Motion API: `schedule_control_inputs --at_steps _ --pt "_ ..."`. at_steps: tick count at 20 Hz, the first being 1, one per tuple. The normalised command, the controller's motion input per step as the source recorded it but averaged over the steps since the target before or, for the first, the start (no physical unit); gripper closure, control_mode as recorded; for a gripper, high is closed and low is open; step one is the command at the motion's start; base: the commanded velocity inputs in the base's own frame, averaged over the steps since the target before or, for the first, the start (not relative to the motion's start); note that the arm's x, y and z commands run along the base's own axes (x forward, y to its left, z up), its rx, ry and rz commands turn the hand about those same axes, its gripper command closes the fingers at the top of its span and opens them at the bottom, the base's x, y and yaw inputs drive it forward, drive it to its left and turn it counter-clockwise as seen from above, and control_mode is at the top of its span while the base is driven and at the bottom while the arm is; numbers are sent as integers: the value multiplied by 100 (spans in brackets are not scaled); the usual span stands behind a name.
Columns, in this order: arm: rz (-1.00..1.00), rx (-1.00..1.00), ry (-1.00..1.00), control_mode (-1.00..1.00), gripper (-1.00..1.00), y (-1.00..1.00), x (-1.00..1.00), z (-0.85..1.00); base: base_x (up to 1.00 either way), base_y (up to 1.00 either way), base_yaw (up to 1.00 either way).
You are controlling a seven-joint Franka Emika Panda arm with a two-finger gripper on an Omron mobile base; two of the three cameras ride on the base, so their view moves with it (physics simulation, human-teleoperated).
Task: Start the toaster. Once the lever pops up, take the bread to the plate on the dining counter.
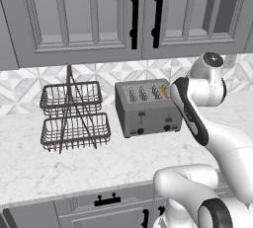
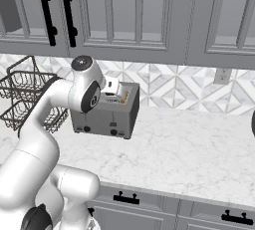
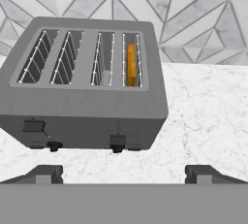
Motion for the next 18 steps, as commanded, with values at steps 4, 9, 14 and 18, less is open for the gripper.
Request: schedule_control_inputs --at_steps 4,9,14,18 --pt "0 0 0 -100 -100 0 0 0 0 0 0" --pt "0 0 0 -100 -100 0 0 0 0 0 0" --pt "0 0 0 -100 -100 0 0 0 0 0 0" --pt "0 0 0 -100 -100 0 0 0 0 0 0"
